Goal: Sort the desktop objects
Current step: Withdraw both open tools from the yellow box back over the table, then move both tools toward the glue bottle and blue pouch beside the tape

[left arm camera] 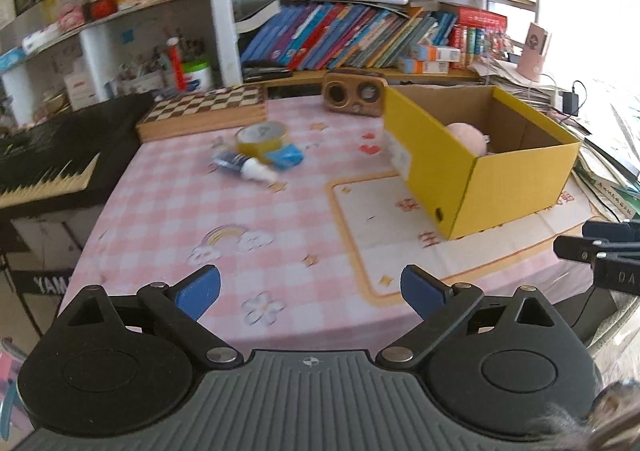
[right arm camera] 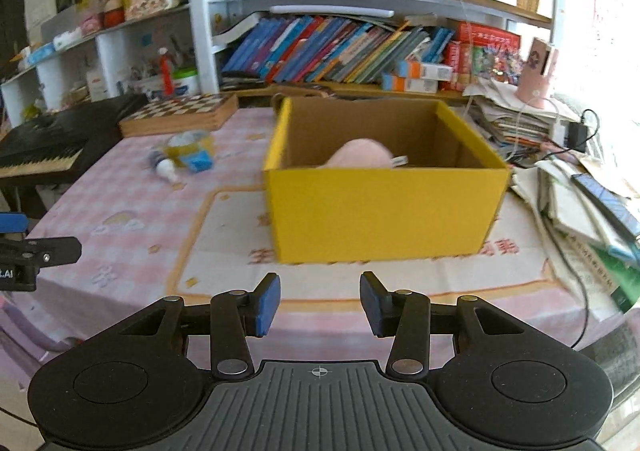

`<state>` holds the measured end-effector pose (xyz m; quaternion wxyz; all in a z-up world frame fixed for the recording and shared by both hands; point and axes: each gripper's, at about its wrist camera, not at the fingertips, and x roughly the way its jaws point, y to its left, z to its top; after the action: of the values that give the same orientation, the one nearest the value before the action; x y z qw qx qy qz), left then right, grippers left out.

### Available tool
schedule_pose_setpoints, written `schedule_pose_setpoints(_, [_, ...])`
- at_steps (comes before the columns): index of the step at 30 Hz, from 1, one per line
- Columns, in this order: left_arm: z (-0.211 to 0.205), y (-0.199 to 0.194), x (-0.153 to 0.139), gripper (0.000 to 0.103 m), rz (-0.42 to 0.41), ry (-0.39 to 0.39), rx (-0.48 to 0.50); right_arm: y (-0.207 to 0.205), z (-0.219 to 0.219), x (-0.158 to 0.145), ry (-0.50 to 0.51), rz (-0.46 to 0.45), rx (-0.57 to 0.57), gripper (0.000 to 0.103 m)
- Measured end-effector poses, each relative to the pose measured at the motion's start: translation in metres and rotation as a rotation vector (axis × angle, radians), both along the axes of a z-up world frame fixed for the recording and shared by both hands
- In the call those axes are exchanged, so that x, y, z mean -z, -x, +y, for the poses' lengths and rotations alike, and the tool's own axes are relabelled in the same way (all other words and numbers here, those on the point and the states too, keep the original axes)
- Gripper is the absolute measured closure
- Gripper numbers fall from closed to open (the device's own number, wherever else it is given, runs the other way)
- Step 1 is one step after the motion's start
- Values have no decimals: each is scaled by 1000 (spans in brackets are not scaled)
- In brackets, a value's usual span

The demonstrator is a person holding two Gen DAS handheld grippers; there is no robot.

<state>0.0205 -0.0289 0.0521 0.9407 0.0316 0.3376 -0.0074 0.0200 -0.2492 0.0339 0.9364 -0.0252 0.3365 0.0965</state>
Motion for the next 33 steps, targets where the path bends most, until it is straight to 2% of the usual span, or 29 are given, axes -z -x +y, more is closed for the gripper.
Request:
schedule_pose_setpoints(5, [29, 12, 4, 5, 12, 22, -42, 11, 34, 5, 20, -1, -55, 53])
schedule_pose_setpoints(18, [84, 27, 13, 5, 28, 30, -138, 15, 98, 10, 38, -8, -166, 51])
schedule_pose_setpoints(28, [103, 19, 14, 3, 20, 52, -155, 5, 121, 7, 47, -15, -188, 34])
schedule_pose_setpoints(33, [105, 8, 20, 2, 37, 52, -151, -4, 127, 5, 40, -20, -183, 33])
